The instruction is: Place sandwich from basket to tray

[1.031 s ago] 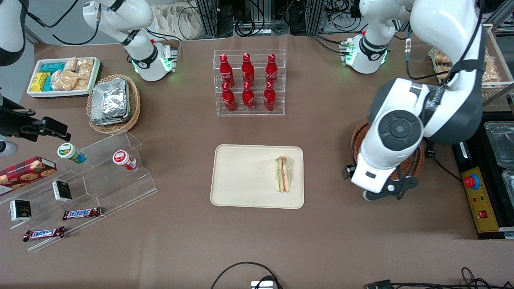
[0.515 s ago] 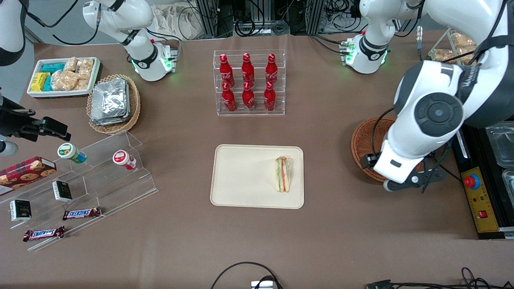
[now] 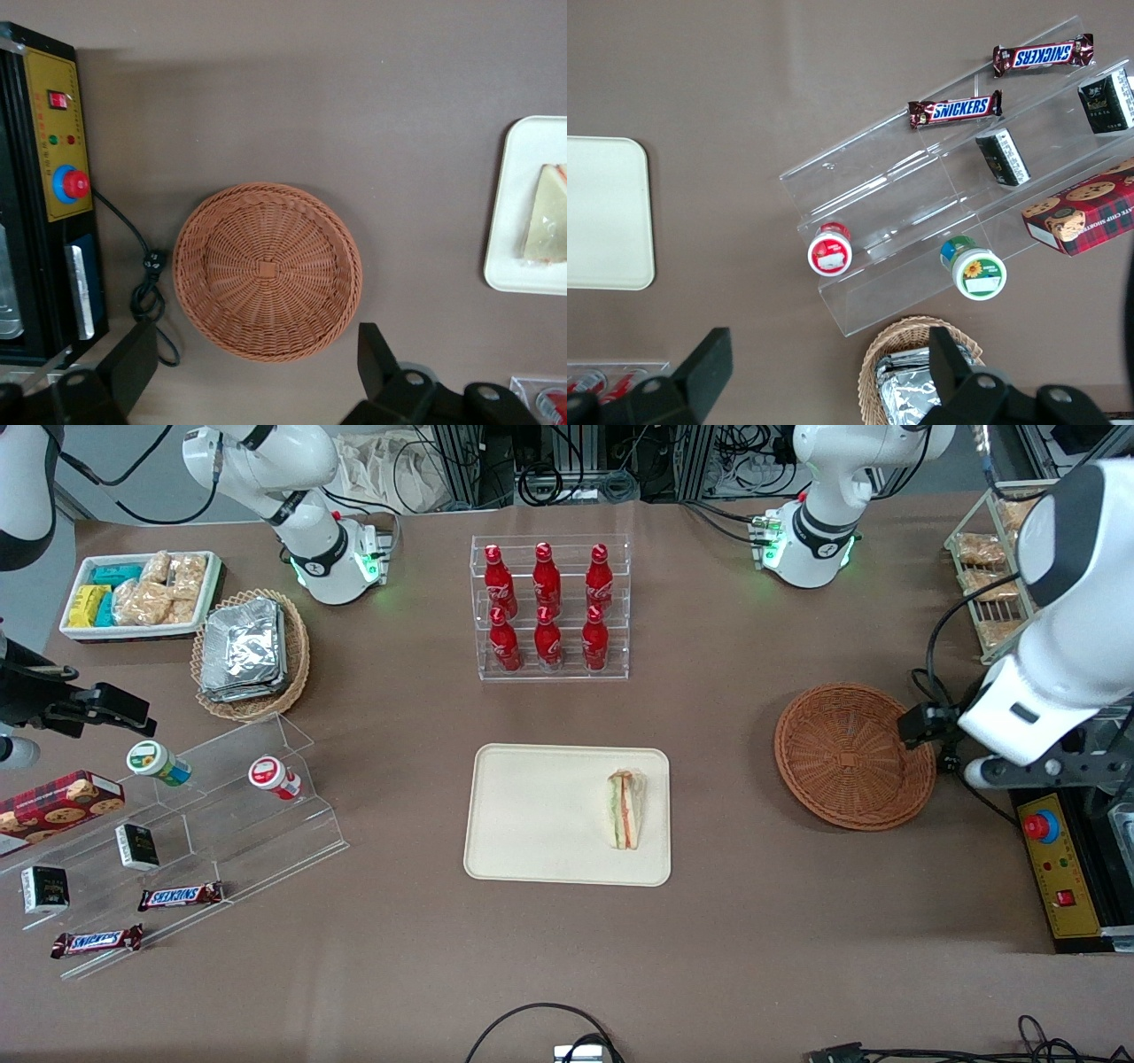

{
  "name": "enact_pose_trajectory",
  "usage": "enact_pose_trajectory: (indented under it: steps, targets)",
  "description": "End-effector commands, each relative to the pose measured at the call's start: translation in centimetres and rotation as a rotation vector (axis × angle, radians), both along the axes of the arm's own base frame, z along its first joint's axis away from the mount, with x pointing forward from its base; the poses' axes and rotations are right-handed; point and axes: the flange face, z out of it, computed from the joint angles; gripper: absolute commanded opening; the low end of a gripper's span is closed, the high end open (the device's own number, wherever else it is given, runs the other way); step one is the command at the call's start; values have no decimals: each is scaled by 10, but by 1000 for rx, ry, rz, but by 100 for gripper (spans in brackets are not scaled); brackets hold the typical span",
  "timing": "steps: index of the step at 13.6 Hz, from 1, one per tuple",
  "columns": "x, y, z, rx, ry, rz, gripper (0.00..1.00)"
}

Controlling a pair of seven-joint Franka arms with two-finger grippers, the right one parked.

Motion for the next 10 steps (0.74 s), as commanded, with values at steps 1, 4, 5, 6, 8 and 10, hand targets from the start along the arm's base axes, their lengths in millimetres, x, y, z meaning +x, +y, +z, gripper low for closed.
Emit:
enact_pose_trajectory:
  steps: [1,4,5,6,8,10]
  targets:
    - [-32,-4,14,-14,-10,-30,100]
    - [-48,13,40,-96,-40,-6,100]
    - [-54,13,49,-99,-46,-32,100]
    - [-60,14,56,-97,-44,-43,100]
    - [-66,26,63,-95,-44,-25,100]
    - [-68,25,63,-99,-30,-27,100]
